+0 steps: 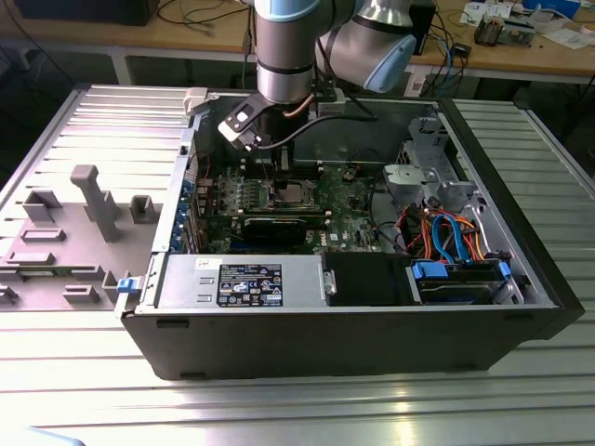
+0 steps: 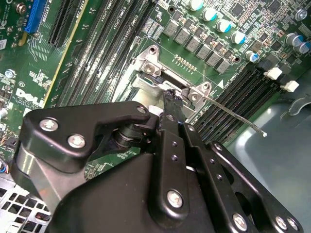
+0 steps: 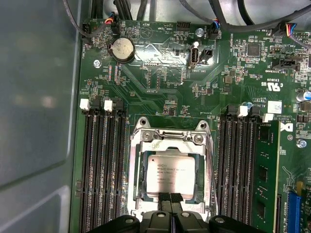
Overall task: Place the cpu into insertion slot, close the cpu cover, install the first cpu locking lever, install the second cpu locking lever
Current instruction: 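Close the cpu cover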
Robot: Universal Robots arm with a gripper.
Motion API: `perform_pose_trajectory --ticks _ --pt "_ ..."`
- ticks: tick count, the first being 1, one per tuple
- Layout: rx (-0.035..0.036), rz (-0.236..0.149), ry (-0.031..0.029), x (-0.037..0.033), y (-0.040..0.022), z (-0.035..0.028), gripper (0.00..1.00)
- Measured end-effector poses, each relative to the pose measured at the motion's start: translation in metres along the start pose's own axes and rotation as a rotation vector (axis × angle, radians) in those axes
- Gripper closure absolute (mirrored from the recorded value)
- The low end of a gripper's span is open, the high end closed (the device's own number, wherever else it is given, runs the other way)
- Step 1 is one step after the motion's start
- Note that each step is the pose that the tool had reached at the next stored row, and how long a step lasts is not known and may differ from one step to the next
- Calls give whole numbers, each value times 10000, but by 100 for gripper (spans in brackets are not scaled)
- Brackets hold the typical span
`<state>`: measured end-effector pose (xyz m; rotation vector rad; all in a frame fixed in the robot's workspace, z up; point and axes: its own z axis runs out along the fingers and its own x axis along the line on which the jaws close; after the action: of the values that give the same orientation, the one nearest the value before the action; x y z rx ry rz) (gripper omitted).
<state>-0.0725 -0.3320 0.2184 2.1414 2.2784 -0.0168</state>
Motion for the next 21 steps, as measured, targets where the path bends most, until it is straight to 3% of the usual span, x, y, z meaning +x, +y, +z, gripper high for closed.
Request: perform_pose_trajectory --ticks 13,17,21 --pt "6 0 -8 1 -1 130 89" --pt "1 0 -1 2 0 136 89" --pt "1 -1 0 1 8 82 89"
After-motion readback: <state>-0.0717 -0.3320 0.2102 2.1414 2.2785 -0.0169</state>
